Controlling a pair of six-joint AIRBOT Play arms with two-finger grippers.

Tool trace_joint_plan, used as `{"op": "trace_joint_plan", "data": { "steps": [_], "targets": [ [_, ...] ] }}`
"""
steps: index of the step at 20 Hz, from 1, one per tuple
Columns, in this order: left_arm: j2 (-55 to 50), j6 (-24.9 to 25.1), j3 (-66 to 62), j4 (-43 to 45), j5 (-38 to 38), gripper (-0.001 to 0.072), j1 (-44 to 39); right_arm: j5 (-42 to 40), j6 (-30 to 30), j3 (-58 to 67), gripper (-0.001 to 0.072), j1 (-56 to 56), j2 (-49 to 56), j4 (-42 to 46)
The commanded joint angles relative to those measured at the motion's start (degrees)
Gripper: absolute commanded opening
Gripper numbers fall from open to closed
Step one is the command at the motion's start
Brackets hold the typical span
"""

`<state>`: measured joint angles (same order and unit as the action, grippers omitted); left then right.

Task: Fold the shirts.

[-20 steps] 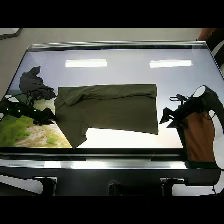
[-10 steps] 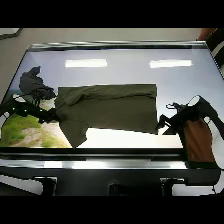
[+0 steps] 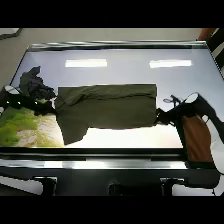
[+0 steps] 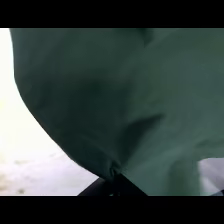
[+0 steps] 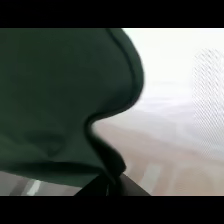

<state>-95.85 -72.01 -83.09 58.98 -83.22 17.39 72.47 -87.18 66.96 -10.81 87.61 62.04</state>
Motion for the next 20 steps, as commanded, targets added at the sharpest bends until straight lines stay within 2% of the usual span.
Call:
{"op": "trace_joint_plan", "data": {
  "steps": [1,4,5,7,8,10,12,18,20],
  "targets": [
    [5.5,-2.3,-17.3,-0.1,-2.6,0.0031,-0.3,-1.1,3.1,14.8,0.0037,0.3,-7.5,7.4],
    [14.2,-5.2,-40.1,0.0,0.0,0.0032,-0.7,-5.7,4.0,37.4,0.0037,0.3,-17.8,21.0],
    [18.4,-5.2,-45.5,0.3,3.6,0.0032,-0.5,-9.3,3.0,43.8,0.0037,0.3,-21.6,24.9],
    [29.6,-5.8,-44.1,1.6,14.3,0.0032,-0.3,-16.4,-0.9,50.3,0.0037,0.3,-28.9,25.8],
    [35.8,-7.7,-40.0,2.2,19.0,0.0032,-0.3,-17.7,-1.0,50.5,0.0037,0.3,-32.2,25.4],
    [46.1,-9.5,-31.3,2.1,27.1,0.0031,-0.3,-15.1,-1.1,50.5,0.0037,0.3,-37.1,26.3],
    [51.8,-9.5,-27.9,3.5,30.5,0.0031,-0.3,-11.5,-1.1,50.5,0.0037,0.3,-39.6,27.3],
    [51.5,-9.5,-31.2,3.8,29.6,0.0031,-0.3,0.6,-2.6,50.5,0.0037,0.3,-38.8,27.4],
    [48.5,-9.5,-31.1,4.7,23.9,0.0031,-0.3,9.5,-4.1,50.4,0.0038,0.3,-34.5,27.1]
  ]
}}
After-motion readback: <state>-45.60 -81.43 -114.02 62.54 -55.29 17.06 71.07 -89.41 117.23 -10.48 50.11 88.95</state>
